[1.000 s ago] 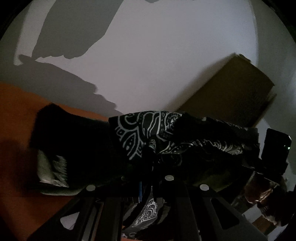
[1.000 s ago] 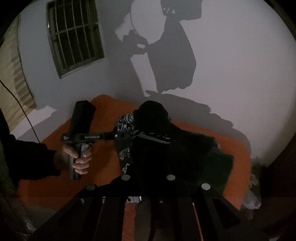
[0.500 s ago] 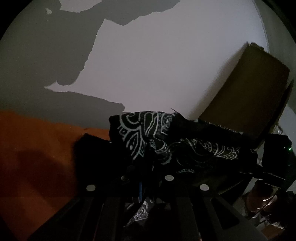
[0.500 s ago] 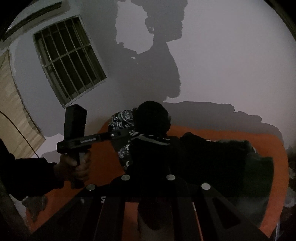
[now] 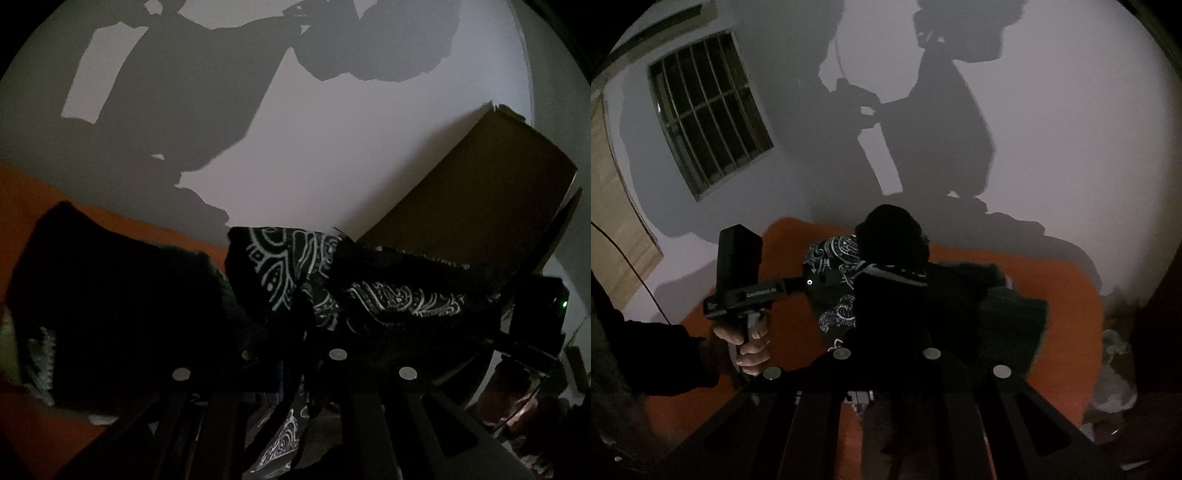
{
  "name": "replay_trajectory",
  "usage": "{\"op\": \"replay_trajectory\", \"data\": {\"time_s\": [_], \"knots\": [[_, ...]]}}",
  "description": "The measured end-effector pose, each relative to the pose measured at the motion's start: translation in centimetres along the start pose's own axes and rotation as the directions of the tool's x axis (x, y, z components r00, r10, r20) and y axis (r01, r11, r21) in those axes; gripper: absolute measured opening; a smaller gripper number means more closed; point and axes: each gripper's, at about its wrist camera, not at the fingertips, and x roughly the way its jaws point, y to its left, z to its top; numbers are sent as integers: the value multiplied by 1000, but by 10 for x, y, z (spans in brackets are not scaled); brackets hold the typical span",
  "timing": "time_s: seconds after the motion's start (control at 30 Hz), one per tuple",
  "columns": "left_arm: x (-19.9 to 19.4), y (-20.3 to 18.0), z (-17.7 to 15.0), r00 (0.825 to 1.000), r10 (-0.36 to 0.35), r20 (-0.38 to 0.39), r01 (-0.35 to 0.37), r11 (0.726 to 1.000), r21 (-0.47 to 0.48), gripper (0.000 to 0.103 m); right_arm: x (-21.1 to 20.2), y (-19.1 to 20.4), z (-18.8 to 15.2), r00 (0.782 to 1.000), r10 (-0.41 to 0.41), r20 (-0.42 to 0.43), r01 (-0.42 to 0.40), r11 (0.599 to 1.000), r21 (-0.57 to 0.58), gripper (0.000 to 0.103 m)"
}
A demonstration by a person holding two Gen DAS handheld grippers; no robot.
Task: Fold clothes
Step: 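Carry the black paisley bundle with both grippers toward the folded dark garment, then lower the bundle onto the folded dark garment with both grippers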
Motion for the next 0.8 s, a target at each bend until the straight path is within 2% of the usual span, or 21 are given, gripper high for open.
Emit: {"op": "replay_trajectory", "data": {"time_s": [0.1, 0.2, 0.27, 0.37, 0.43, 0.47, 0.53, 0.57, 0.63, 0.67, 0.7, 0.73, 0.77, 0.8], "knots": [[20, 7, 2, 1000, 15, -10, -15, 1000, 17, 8, 14, -12, 1, 1000, 4, -24, -5, 1000, -27, 7], [24, 12, 19, 999, 43, -17, -42, 997, 64, 8, 26, -21, -1, 999, 11, -35, -13, 998, -62, 7], [44, 17, 39, 994, 96, -47, -91, 991, 95, 8, 39, -43, 5, 999, 14, -36, -15, 999, -40, 7], [101, 39, 73, 973, 192, -128, -177, 977, 117, 8, 80, -97, 20, 998, -21, -54, 23, 999, 35, 7], [151, 67, 97, 949, 241, -202, -224, 969, 106, 8, 122, -159, 22, 995, 10, -95, 7, 984, 177, 7], [181, 83, 104, 930, 262, -259, -248, 965, 86, 8, 147, -193, 18, 993, -6, -116, 33, 970, 240, 7], [213, 100, 107, 897, 297, -326, -294, 954, 60, 8, 180, -236, 6, 985, -6, -171, 64, 940, 334, 7], [225, 105, 107, 882, 314, -350, -314, 948, 60, 8, 197, -261, -4, 978, -19, -208, 103, 910, 402, 7], [248, 115, 106, 850, 348, -397, -353, 934, 63, 8, 211, -282, -16, 975, -25, -220, 129, 871, 475, 11], [251, 114, 105, 838, 363, -408, -366, 928, 74, 9, 218, -292, -24, 971, -42, -236, 160, 846, 509, 18], [253, 113, 104, 826, 378, -418, -379, 922, 86, 11, 223, -296, -28, 964, -56, -262, 189, 834, 518, 36], [260, 115, 105, 802, 404, -439, -401, 910, 104, 13, 229, -301, -32, 951, -75, -299, 228, 822, 521, 45], [269, 114, 109, 785, 422, -453, -417, 901, 116, 16, 233, -305, -35, 930, -115, -350, 292, 809, 511, 56], [269, 112, 111, 777, 430, -459, -422, 898, 126, 18, 227, -305, -33, 923, -156, -353, 326, 803, 499, 56]]}}
